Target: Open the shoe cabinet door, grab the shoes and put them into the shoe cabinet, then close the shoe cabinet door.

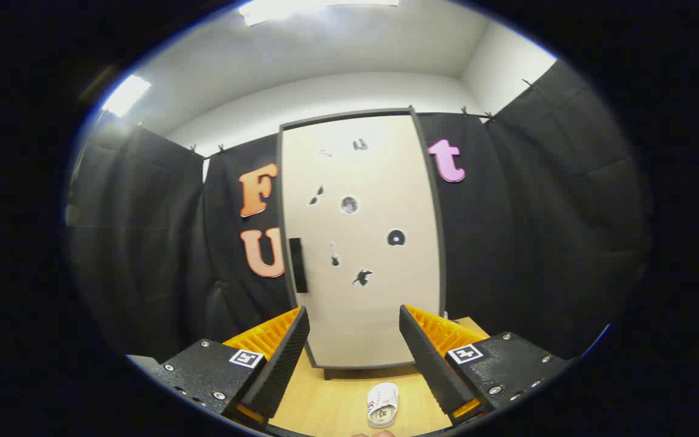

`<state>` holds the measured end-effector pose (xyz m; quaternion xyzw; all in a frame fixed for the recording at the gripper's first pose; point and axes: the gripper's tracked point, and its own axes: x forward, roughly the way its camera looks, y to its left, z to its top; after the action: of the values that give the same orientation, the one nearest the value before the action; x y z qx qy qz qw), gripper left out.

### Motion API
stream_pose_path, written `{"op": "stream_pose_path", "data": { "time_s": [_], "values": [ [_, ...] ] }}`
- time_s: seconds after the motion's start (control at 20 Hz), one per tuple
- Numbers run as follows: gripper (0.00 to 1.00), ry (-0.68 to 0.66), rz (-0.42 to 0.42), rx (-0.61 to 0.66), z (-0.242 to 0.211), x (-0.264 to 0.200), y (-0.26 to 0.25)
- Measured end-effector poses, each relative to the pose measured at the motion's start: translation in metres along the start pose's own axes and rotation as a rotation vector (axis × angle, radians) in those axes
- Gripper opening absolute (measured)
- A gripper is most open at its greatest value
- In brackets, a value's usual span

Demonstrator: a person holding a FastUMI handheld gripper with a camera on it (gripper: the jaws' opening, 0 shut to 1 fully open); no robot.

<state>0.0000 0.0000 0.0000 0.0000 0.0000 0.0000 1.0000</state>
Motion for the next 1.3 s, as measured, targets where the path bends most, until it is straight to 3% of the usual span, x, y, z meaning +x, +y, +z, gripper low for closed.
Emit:
{"op": "stream_pose_path", "data": {
  "time_s": [0.15,0.55,1.3],
  "values": [
    [0.95,0.016,0.051,-0.001,0.002,-0.017,0.009],
    [0.95,-0.017,0.017,0.119,0.031,-0.035,-0.037],
    [0.95,-0.025,0.017,0.06,0.024,-0.026,-0.024]
  ]
}}
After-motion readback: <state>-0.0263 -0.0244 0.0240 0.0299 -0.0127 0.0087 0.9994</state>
